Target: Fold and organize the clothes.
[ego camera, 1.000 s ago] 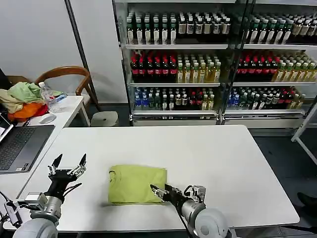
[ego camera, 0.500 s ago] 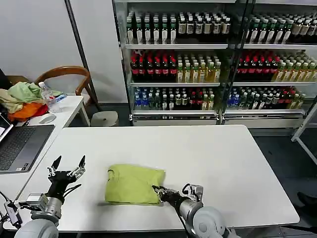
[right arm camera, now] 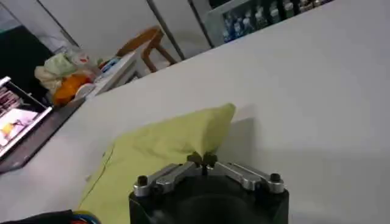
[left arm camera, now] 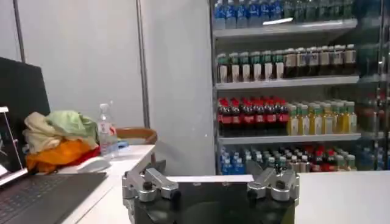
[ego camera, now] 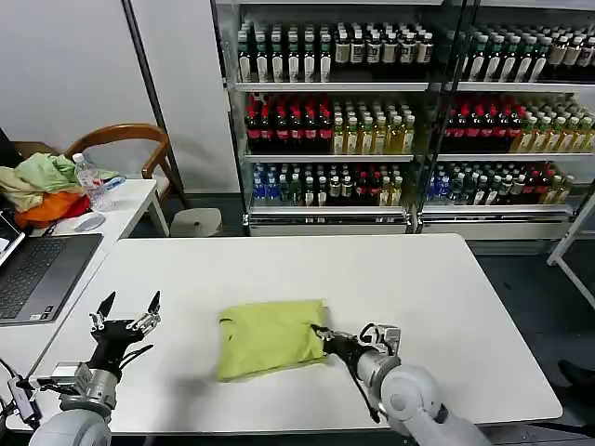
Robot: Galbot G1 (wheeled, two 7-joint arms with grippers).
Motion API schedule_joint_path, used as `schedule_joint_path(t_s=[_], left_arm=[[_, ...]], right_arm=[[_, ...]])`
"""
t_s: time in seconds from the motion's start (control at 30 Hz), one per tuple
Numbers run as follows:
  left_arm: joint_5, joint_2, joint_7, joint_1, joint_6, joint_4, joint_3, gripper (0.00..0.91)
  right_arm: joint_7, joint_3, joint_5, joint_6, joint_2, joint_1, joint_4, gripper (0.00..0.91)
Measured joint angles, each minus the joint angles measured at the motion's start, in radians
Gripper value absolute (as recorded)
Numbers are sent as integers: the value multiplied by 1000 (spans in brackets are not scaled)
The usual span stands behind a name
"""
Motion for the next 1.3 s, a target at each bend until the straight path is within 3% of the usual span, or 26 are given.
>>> schedule_joint_path(t_s=[0.5, 0.97, 1.0, 1.03, 1.3], left_arm=[[5, 11, 2, -14, -10, 22, 26, 907], [14, 14, 5, -17, -13, 21, 47, 907], [14, 15, 5, -17, -13, 21, 48, 907], [14, 16, 5, -18, -13, 21, 48, 907], [14, 14, 9, -23, -14, 18, 51, 907]], right_arm=[[-42, 80, -49, -14, -65, -26, -8, 0], [-121, 122, -191, 18, -85, -49, -40, 0], [-124, 123, -198, 21, -84, -49, -42, 91], [-126, 123, -206, 25, -82, -48, -44, 907], [-146, 143, -296, 45, -94, -59, -33, 907]])
